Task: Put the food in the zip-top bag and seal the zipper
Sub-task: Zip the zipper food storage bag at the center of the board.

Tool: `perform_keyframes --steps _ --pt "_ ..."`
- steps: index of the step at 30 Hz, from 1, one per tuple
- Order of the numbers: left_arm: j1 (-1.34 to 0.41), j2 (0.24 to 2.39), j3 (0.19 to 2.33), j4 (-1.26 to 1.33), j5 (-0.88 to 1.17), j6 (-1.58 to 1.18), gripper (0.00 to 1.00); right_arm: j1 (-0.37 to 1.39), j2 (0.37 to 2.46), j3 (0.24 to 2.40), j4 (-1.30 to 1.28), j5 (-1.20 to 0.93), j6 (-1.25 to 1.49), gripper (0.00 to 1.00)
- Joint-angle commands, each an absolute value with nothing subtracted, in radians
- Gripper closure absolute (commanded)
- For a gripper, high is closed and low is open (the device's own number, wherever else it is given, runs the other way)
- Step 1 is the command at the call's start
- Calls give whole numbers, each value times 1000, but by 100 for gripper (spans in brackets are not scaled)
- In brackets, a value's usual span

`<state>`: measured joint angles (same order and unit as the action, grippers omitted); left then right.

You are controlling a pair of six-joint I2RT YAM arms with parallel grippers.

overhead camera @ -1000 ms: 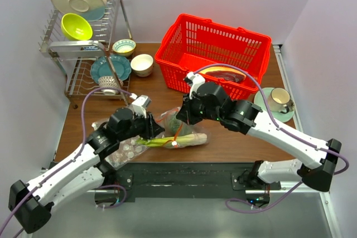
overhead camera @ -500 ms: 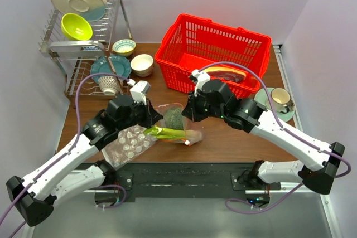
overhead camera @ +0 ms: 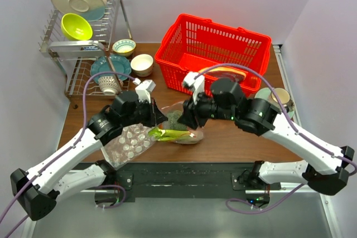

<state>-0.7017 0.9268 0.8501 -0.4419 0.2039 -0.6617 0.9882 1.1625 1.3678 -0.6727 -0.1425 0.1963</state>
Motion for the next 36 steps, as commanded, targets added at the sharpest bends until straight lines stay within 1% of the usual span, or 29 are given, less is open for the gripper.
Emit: perform_keyframes --steps 1,4,5,8,9,10,13,22,25,26,29,30,32,33,34,35,36 --pt "-703 946 925 -391 244 -678 100 1155 1176 1410 -660 -201 28 52" --pt "-704 960 949 -397 250 -680 100 1187 1225 1408 -667 -198 -29 46" --pt "-703 963 954 -397 256 -678 100 1187 1230 1404 -652 -198 -38 41" --pt "-704 968 959 -403 265 -683 100 1189 1227 1365 -603 -193 -74 29" --pt "-704 966 959 -400 268 -684 100 1190 1226 1355 -589 -181 -81 20" --pt "-703 963 954 -402 268 -686 100 1192 1224 1332 -574 -170 -93 18" --pt "-704 953 950 -400 273 -692 100 1190 1233 1309 -535 -128 -100 17" --pt "-704 931 942 -410 294 -699 100 1192 1285 1256 -450 -58 -80 18" --pt "-704 925 940 -410 296 -699 100 1190 1289 1235 -422 -51 -75 25" --pt "-704 925 939 -411 293 -701 100 1192 1290 1232 -411 -52 -72 31" --pt "-704 922 940 -413 295 -701 100 1189 1282 1226 -405 -66 -52 46" --pt "-703 920 939 -414 295 -701 100 1189 1278 1212 -397 -57 -38 58" --pt "-704 919 933 -414 295 -700 100 1184 1258 1198 -374 -37 -19 73" --pt "-703 917 931 -416 295 -701 100 1180 1256 1195 -373 -26 -8 90" --pt "-703 913 928 -416 295 -703 100 1171 1255 1195 -376 -26 38 96" --pt "-704 911 924 -414 295 -706 100 1152 1250 1195 -376 -28 57 99" --pt "-704 907 922 -414 291 -704 100 1143 1244 1193 -377 -29 72 100"
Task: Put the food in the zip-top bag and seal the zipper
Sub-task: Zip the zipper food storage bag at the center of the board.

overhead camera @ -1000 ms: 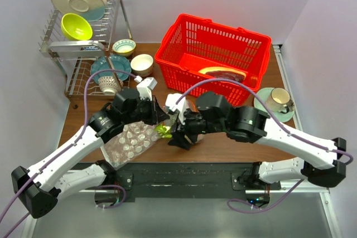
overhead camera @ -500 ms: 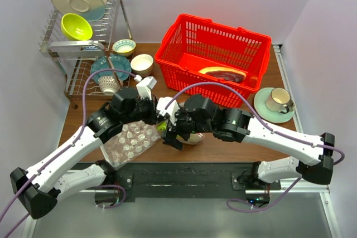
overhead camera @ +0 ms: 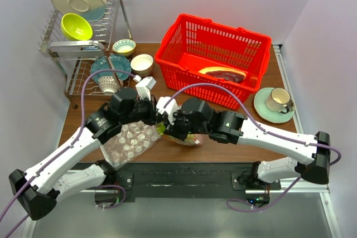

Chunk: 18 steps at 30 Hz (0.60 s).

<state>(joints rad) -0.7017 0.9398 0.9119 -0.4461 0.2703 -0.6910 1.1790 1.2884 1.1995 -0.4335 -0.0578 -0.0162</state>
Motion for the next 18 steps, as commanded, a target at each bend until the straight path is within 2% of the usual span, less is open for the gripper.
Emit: perform_keyframes --steps 1,9,14,18 --pt "-704 901 919 -417 288 -704 100 1131 1240 1183 -374 -34 104 100" --pt "-703 887 920 -451 250 -698 100 994 1197 1167 -460 -77 239 100" --pt "-701 887 916 -448 252 -699 100 973 1255 1236 -618 -23 255 100" --pt "-703 874 922 -445 245 -707 100 973 1316 1255 -644 -58 232 100"
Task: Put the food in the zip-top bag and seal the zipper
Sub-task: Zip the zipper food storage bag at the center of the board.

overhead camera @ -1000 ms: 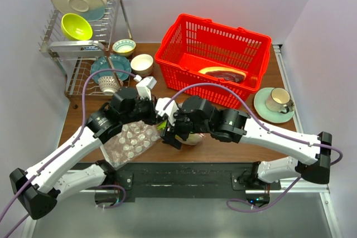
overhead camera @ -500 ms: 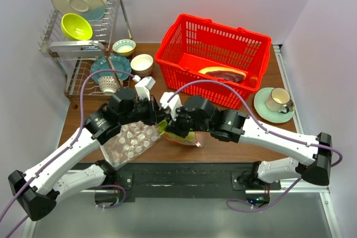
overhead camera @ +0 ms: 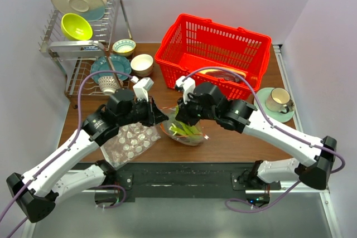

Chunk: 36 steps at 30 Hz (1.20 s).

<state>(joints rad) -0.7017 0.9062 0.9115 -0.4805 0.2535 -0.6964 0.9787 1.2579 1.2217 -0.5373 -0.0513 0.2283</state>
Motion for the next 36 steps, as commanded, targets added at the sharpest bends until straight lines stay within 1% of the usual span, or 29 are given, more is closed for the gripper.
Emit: perform_keyframes --steps 1,6,13,14,15,17,18,23,26,27,28,31,33,36 --pt "-701 873 923 -445 242 -709 100 973 1347 1258 -644 -75 224 100" --pt "-701 879 936 -462 232 -707 100 976 1410 1275 -624 -152 181 100" --pt "-701 873 951 -465 221 -704 100 974 1517 1348 -701 -80 184 100" --pt "-701 876 954 -475 216 -703 100 974 1520 1356 -715 -62 187 95" --pt "-701 882 951 -476 216 -703 100 974 1507 1355 -710 -60 189 86" --pt "-701 887 945 -466 222 -704 100 974 1477 1342 -681 -52 193 78" --pt "-701 890 937 -460 225 -704 100 974 1465 1339 -678 -51 195 76" --pt "-701 905 933 -423 245 -712 100 976 1428 1397 -773 -63 186 76" --pt "-703 920 943 -414 253 -710 100 982 1404 1422 -808 -92 183 66" --pt "-703 928 946 -414 256 -710 100 982 1391 1422 -808 -94 186 59" --pt "-701 931 945 -410 259 -709 100 980 1382 1422 -810 -94 187 54" --pt "-681 946 940 -403 287 -709 100 982 1335 1434 -831 -94 189 47" --pt "-646 956 925 -388 336 -713 100 982 1301 1445 -851 -94 186 45" --pt "-603 959 919 -382 379 -713 100 982 1240 1434 -867 -92 179 36"
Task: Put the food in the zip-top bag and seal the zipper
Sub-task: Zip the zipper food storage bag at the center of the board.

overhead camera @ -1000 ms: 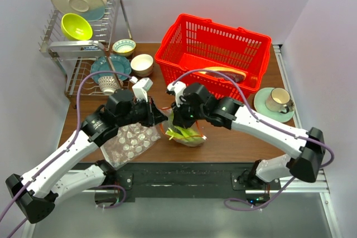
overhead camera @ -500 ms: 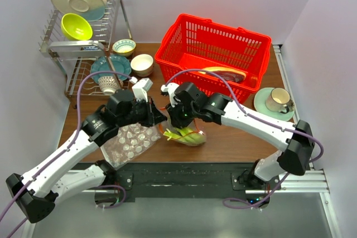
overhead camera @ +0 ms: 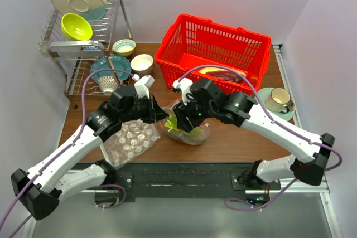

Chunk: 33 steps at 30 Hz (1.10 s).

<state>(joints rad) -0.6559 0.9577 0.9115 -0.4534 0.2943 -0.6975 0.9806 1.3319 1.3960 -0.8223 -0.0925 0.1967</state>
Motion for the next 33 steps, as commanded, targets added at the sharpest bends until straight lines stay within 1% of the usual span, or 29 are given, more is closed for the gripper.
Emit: perform_keyframes --steps 1,2,5,7,8,11,12,14,15,17,18,20,22,23,28,29,30,32,33 --pt "-597 960 919 -385 379 -709 100 982 1220 1424 -862 -94 179 33" --pt "-591 960 920 -391 382 -707 100 982 1194 1413 -850 -91 181 29" --pt "-562 971 920 -402 406 -698 100 980 1094 1362 -816 -66 181 25" --pt "-542 976 911 -403 417 -693 100 980 1018 1315 -799 -45 178 24" --pt "-535 979 910 -403 428 -693 100 980 993 1295 -779 -38 173 25" --pt "-522 980 907 -406 436 -690 100 980 878 1186 -715 -49 146 32" --pt "-520 980 907 -407 437 -690 100 980 847 1101 -684 -64 132 36" --pt "-517 982 908 -408 439 -689 100 979 742 1001 -562 -81 132 37" --pt "-517 982 910 -407 439 -689 100 980 714 906 -522 -92 140 37" --pt "-515 985 908 -410 445 -689 100 980 649 830 -415 -117 143 37" --pt "-515 986 908 -410 445 -689 100 982 646 778 -390 -129 143 37" --pt "-515 986 913 -414 448 -689 100 982 661 762 -344 -193 144 39" --pt "-515 985 913 -417 448 -689 100 982 722 768 -337 -142 140 45" --pt "-515 982 914 -417 445 -689 100 980 760 772 -333 -130 123 46" --pt "-514 973 911 -429 440 -687 100 982 764 744 -237 -71 133 55" --pt "-514 973 910 -430 442 -686 100 982 759 738 -226 -58 135 60" --pt "-514 971 910 -431 442 -686 100 982 752 739 -219 -55 135 72" --pt "-512 973 917 -442 443 -680 100 982 755 758 -222 -61 130 100" --pt "-511 977 925 -451 442 -667 100 982 755 771 -236 -66 129 100"
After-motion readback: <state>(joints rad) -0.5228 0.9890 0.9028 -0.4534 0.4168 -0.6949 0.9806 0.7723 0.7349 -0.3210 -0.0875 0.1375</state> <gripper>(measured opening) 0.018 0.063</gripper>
